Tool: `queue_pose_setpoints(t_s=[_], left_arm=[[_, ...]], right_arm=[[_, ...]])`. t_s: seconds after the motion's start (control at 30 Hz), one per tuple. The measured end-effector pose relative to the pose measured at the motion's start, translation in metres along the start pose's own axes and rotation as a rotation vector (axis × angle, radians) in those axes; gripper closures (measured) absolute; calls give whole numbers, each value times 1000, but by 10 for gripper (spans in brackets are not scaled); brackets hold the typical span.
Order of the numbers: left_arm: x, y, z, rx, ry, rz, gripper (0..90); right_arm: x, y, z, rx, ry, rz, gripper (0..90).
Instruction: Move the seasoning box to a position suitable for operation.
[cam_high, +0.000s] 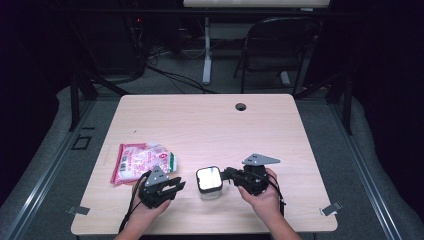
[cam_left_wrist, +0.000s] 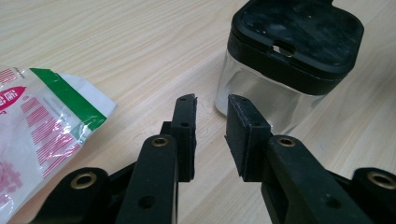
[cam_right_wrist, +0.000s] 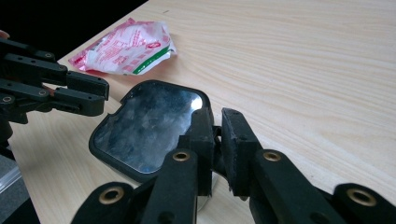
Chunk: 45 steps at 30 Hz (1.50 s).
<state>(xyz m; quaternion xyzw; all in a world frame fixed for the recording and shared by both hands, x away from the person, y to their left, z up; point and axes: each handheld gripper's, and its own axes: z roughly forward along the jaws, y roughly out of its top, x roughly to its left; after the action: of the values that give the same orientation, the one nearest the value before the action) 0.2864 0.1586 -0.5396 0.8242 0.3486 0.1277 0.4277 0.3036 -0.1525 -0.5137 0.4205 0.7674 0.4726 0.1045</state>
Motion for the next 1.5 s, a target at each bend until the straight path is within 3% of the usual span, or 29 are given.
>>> queue_pose_setpoints(t_s=[0.27,0.5,0.77,1.13,1.5], left_arm=[[-4,-1,-1,8,-6,12,780],[-11,3,3,11,-71,23,826],[-22,8,7,24,-106,50,899],[-27,9,11,27,-132,76,900],[-27,13,7,7,-153,68,900]], right_arm=[[4,0,2,12,5,-19,856],[3,-2,2,0,12,-8,862],[3,-4,1,-8,14,12,863],[9,-6,0,-3,9,12,862],[9,-7,-1,-3,11,21,861]])
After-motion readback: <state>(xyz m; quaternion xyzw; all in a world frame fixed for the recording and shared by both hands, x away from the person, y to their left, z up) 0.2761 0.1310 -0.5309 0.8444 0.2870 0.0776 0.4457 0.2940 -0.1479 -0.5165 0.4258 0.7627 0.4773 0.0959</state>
